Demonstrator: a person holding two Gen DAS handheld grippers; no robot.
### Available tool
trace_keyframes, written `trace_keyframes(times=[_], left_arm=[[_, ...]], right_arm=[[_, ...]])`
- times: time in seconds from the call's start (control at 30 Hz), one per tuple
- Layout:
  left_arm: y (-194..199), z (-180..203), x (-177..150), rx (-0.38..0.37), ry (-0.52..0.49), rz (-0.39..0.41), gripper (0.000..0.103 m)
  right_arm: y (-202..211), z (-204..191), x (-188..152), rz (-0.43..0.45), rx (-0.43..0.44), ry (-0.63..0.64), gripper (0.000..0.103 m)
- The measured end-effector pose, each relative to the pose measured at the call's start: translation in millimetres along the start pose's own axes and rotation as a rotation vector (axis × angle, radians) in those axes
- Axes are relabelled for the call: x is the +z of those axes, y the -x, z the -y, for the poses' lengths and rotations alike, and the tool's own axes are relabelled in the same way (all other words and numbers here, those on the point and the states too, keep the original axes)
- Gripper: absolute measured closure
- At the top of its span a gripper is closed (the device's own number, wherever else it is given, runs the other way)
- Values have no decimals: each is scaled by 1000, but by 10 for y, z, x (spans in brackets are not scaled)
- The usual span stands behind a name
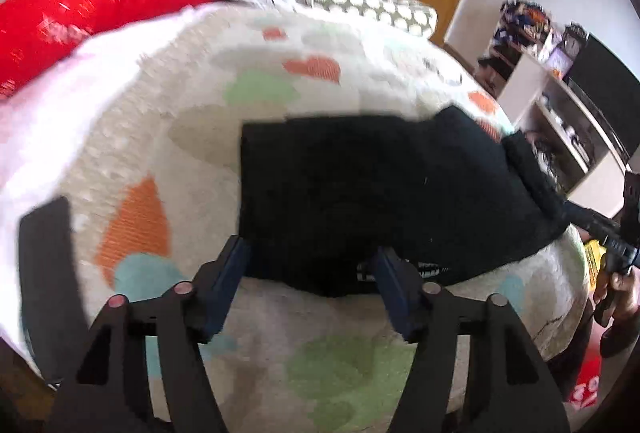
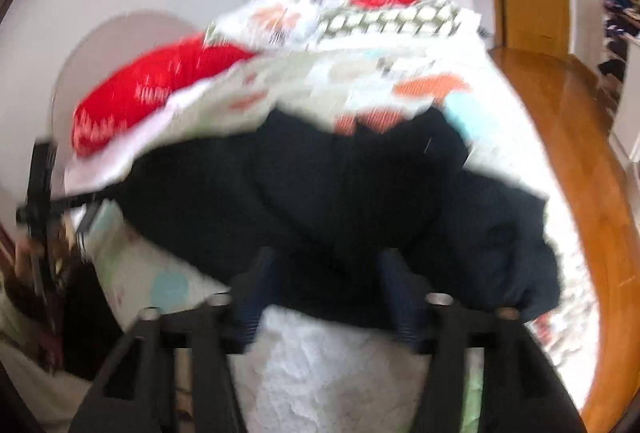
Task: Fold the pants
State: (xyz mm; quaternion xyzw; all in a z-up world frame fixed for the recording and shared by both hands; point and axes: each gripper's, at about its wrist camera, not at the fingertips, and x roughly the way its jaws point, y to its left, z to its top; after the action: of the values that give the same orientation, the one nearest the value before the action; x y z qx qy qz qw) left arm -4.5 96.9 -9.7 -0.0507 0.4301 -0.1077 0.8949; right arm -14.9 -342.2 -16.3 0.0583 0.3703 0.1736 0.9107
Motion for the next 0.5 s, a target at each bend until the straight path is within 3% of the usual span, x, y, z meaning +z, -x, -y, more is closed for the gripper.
trace_keyframes(times=[0.07,0.13,0.3,0.37,0.4,0.47,0.5], left_arm=[[103,0,55,7,14,38,37],[125,33,104,3,14,62,33],[17,204,192,-9,4,78,33],[-82,274,193,-26,-3,65,32],[-151,307,177,-26,-7,48,32],[-251,346,142,-27,-17,14,32],[-290,350,116,-31,-19,2,32]], right_arm=[[-59,-30,153,18,-25,-2,42],[-266,-108,312,7,-108,25,42],[-1057,-155,417,-99,-226,63,48],[-1217,-63,375,-125,-279,67,74],[-1143,36,342,-98,-246,17,77],[-871,255,312,-40,-206,-105,93],[-660,360,285,3,-200,-157,93]])
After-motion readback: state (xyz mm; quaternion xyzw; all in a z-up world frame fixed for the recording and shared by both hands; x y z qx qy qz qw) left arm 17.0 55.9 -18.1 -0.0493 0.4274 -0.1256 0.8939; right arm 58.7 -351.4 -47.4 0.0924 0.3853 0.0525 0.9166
